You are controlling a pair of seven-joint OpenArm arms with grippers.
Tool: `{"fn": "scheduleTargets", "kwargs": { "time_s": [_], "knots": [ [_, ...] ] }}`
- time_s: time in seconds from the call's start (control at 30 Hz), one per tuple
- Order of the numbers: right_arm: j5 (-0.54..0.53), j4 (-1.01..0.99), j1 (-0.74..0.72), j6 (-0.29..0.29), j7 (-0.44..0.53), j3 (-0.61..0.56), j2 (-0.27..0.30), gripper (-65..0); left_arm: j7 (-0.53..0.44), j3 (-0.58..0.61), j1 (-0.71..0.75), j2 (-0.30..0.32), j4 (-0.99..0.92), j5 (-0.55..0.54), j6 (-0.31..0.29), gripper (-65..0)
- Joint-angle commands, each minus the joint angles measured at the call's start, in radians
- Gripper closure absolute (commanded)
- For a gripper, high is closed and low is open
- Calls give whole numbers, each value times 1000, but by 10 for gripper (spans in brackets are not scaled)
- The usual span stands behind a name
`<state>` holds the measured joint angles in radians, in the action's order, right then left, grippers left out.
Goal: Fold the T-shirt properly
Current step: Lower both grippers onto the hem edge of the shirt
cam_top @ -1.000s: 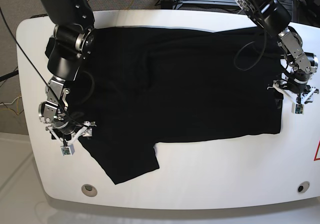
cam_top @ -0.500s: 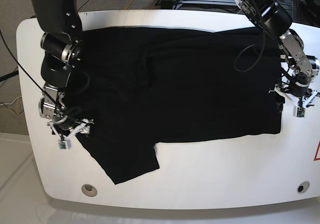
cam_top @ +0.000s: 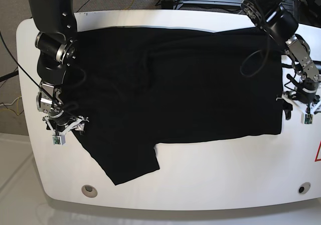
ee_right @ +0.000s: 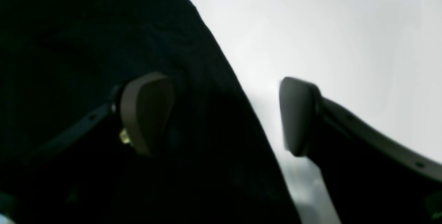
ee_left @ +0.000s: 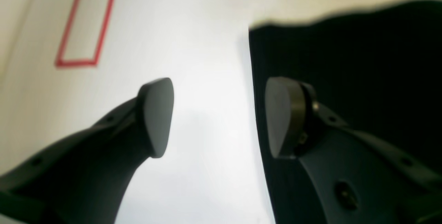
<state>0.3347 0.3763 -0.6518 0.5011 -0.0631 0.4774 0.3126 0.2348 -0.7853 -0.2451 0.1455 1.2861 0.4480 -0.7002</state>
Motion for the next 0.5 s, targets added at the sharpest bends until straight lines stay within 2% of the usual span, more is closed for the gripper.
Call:
{"fn": "scheduleTargets", "kwargs": {
  "time_s": [0.0, 0.2, 0.47],
  "knots": [
    [-6, 13, 13, 12, -7, -1, 3, -493, -22, 2, -15, 18, 17, -13, 2, -392],
    [-7, 13, 27, 31, -11, -1, -36, -489, -22, 4, -30, 32, 17, -13, 2, -392],
    [-13, 13, 54, 44, -13, 1, -56, -489, -22, 0, -38, 41, 16, -13, 2, -392]
  ]
}}
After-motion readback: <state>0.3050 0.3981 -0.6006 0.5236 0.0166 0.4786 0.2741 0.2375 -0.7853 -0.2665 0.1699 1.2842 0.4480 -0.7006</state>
